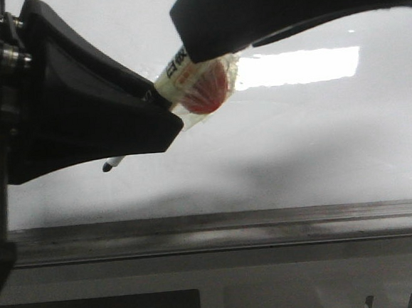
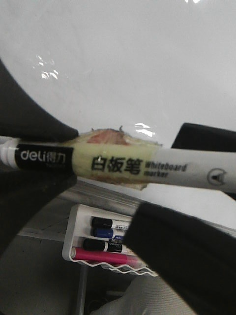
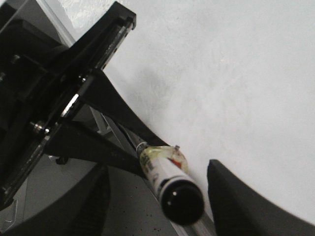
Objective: Write number 6 on whiteboard
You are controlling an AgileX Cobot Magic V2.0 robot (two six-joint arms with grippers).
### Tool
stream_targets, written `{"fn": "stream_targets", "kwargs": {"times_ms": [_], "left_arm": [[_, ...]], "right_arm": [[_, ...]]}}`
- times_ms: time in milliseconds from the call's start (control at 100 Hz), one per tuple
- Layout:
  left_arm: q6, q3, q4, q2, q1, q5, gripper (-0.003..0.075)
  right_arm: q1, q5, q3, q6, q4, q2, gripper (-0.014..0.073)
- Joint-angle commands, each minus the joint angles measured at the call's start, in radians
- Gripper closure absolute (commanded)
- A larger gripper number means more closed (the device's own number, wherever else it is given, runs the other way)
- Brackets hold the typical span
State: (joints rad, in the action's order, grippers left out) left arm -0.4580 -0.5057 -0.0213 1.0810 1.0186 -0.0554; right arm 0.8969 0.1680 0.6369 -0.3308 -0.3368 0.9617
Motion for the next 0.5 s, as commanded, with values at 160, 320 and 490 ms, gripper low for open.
{"fn": "stream_targets", "kwargs": {"times_ms": [160,320,490], "left_arm": [[0.0,-0.033,-0.002,-0.01,0.01,-0.086,0.0741],[0.0,-0.033,-0.002,-0.01,0.01,-0.086,0.0741],[0.0,-0.033,-0.002,-0.01,0.01,-0.091,0.074]], "right_arm": [[0.008,-0.087,0.071,-0.015,-0.008,0.022,0.0439],[0.008,-0.099,0.071,-0.015,-0.008,0.022,0.0643],[0.008,-0.089,0.071,-0.013,-0.01,0.022,0.0662]]}}
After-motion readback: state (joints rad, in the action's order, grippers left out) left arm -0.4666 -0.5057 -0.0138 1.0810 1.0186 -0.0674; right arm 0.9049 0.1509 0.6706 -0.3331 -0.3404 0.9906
